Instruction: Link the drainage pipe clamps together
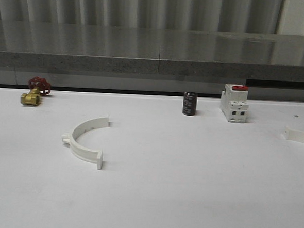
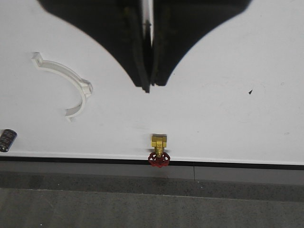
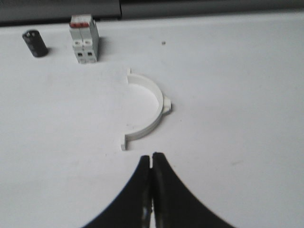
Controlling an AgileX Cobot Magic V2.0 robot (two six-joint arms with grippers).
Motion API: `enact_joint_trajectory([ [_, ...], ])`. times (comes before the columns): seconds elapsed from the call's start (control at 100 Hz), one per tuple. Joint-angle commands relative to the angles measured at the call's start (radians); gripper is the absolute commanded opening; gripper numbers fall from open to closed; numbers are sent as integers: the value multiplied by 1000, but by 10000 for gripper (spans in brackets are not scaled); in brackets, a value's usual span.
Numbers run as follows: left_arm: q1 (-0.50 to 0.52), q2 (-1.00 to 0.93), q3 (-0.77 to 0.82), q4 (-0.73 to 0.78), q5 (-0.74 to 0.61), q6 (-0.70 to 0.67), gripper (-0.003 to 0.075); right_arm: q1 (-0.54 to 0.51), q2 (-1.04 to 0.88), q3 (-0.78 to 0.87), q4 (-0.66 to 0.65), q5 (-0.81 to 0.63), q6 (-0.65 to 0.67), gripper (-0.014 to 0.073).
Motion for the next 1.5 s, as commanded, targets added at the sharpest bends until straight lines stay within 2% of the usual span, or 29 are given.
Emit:
enact_joint_trajectory([
  [0.0,3,9,-27,0,-74,0,-21,-2,137,-90,-6,-1,-9,91],
  [0.04,3,9,-27,0,-74,0,-21,-2,198,-118,-6,14,-9,168],
  [0.14,3,9,-27,0,-74,0,-21,-2,336,-184,-5,80,-9,426],
  [0.19,3,9,-27,0,-74,0,-21,-2,399,-221,-5,108,-9,509],
  [0.24,3,9,-27,0,-74,0,-21,-2,464,-266,-5,134,-9,541],
  [0.46,3,9,-27,0,-74,0,-21,-4,720,-428,4,167,41,539],
  [0.68,3,9,-27,0,-74,0,-21,-10,980,-598,4,277,41,539],
  [1.09,3,9,-27,0,-74,0,-21,-62,1296,-783,27,265,42,539],
  [1.25,3,9,-27,0,-74,0,-21,-62,1359,-795,33,202,42,538],
  [1.35,3,9,-27,0,-74,0,-21,-62,1388,-795,27,171,42,460],
  [1.49,3,9,-27,0,-74,0,-21,-62,1414,-795,27,128,42,266],
])
